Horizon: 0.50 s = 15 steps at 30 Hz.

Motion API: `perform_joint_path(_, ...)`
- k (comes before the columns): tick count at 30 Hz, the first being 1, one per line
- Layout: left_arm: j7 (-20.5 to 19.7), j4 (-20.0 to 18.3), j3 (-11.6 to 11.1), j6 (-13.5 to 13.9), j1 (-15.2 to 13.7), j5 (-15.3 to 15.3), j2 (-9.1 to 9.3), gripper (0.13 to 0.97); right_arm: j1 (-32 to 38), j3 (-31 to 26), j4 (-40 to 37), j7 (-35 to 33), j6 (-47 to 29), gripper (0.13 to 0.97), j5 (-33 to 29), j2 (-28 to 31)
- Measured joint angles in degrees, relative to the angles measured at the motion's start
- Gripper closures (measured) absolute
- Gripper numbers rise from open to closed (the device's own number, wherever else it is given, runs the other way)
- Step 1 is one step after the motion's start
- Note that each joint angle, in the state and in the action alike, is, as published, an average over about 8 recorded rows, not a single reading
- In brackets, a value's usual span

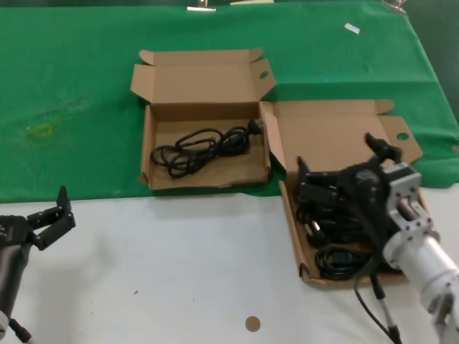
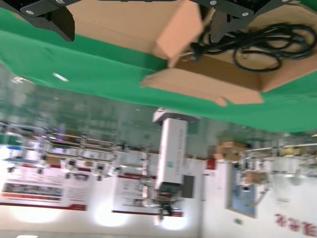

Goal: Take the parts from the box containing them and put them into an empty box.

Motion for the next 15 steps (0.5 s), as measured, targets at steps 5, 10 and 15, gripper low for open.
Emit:
perform_joint_path(5,0.0,0.0,0.0,0.0,0.0,0.0,0.0,0.132,-3.8,1.8,3.3,0.9,2.6,0.129,1.6,0.5)
perform_joint_path(10,0.0,0.0,0.0,0.0,0.0,0.0,0.0,0.132,-4.8,2.2,4.2,1.2,3.3,0.129,2.1,0.7)
perform_joint_path(15,0.0,0.0,0.0,0.0,0.0,0.0,0.0,0.132,-4.9,2.3,4.2,1.2,3.3,0.129,2.1,0.7)
